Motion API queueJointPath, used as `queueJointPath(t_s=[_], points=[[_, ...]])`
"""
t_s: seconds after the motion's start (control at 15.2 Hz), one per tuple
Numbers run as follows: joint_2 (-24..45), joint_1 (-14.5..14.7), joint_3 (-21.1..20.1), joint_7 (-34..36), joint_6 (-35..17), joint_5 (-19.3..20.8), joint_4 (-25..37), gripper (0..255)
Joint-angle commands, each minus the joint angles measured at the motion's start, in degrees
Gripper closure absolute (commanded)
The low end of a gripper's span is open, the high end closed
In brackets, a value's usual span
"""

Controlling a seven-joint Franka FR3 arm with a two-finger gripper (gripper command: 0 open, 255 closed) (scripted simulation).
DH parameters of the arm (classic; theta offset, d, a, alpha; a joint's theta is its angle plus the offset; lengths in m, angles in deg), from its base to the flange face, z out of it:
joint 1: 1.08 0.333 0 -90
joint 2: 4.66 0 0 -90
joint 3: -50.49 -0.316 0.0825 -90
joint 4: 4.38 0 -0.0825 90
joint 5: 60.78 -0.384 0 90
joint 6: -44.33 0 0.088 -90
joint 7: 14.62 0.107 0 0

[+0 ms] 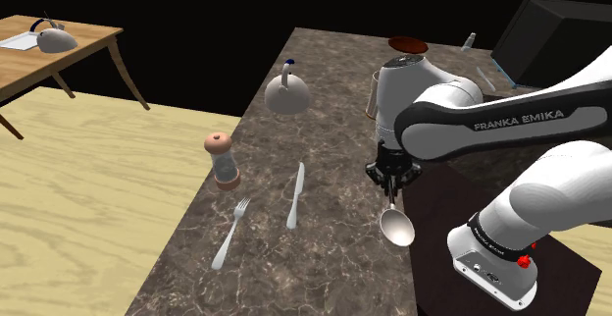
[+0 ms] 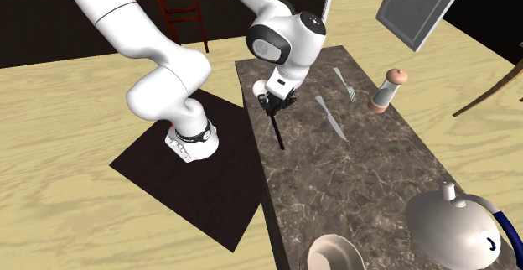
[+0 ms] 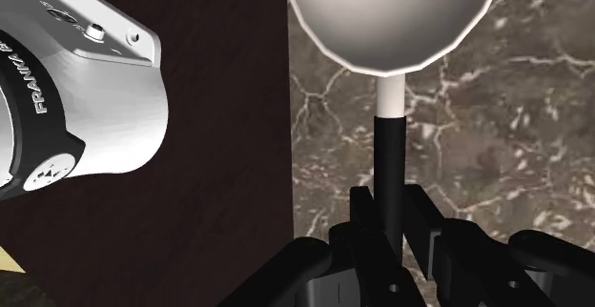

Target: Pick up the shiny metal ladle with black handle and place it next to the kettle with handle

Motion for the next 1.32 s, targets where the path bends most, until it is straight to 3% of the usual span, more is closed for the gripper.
queueJointPath(t_s=[0.0, 1.25], points=[[-1.6, 0.2, 1.0, -0.1, 2.4, 0.4, 0.7, 255], [-9.1, 0.3, 7.7, 0.2, 19.9, 4.7, 10.7, 255]])
